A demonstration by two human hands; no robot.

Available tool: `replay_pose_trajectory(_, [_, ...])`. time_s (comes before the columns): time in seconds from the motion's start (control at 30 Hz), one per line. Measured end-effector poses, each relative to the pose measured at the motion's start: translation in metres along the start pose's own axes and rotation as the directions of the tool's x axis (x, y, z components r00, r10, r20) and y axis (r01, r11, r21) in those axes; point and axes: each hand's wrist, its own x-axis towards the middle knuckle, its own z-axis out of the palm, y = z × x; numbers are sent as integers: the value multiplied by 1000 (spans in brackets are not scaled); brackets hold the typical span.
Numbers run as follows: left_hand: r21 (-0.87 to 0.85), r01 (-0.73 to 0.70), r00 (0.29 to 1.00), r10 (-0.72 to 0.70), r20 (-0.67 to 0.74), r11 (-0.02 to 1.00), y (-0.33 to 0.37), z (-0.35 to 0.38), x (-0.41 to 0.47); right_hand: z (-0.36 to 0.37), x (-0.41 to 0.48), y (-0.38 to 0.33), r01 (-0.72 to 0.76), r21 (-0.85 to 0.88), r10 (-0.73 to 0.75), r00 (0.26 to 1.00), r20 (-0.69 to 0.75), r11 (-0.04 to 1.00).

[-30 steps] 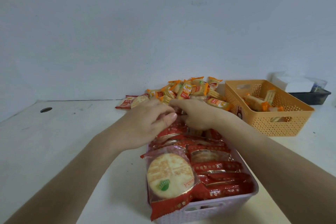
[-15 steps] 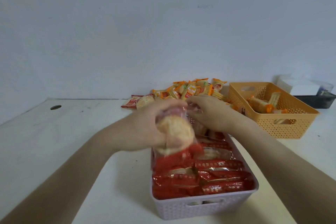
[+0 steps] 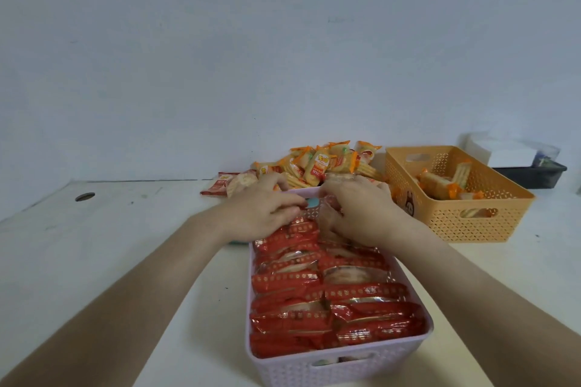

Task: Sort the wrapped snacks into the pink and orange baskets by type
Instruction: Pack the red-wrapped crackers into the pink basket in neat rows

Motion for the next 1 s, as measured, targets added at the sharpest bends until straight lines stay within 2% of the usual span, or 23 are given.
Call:
replay_pose_trajectory(0.07, [-79, -20, 1000, 18, -18, 997, 2, -4, -4, 5, 1, 2, 10, 123, -6, 1000, -31, 992])
replay_pose_trajectory(0.13, [-67, -59, 998, 57, -28, 996, 8, -5, -8, 9, -1, 4, 44, 252, -27, 997, -71, 967])
replay_pose_trajectory(0.23, [-45, -149, 987, 151, 59, 988, 16, 0, -11, 7, -2, 4, 113, 308, -69, 986, -152, 945])
replay_pose_trajectory(0.3, [-29, -141, 983, 144, 115, 990, 16, -1, -8, 2, -2, 4, 143, 268, -123, 988, -91, 953])
replay_pose_trajectory(0.37, [-72, -81, 989, 89, 119, 994, 16, -7, -7, -6, -4, 5, 162, 247, -180, 982, 51, 956])
replay_pose_trajectory(0.47, [-270, -19, 998, 1, -68, 963, 21, -14, -4, -24, -7, 13, 115, 326, -182, 966, 185, 938])
replay_pose_trajectory(0.53, [-170, -67, 993, 49, -106, 983, 29, -15, 3, -33, -6, 23, 63, 356, -118, 984, 134, 932])
replay_pose_trajectory(0.63, [-30, -129, 990, 130, 47, 991, 45, -8, 16, -40, -6, 29, 36, 158, -39, 999, 17, 987])
replay_pose_trajectory(0.7, [1, -117, 990, 117, 84, 993, 51, -3, 22, -36, -7, 26, 37, -2, -36, 997, 63, 999])
replay_pose_trajectory(0.8, [-2, -131, 991, 131, 31, 991, 53, -2, 22, -27, -6, 22, 31, -113, -14, 989, 146, 993])
replay_pose_trajectory(0.9, [-22, -144, 989, 145, 28, 989, 51, -5, 18, -21, 2, 22, 32, -173, -2, 985, 170, 984])
replay_pose_trajectory(1.0, [-33, -121, 991, 122, 53, 992, 52, -10, 13, -21, 4, 20, 16, -66, -6, 991, 136, 998])
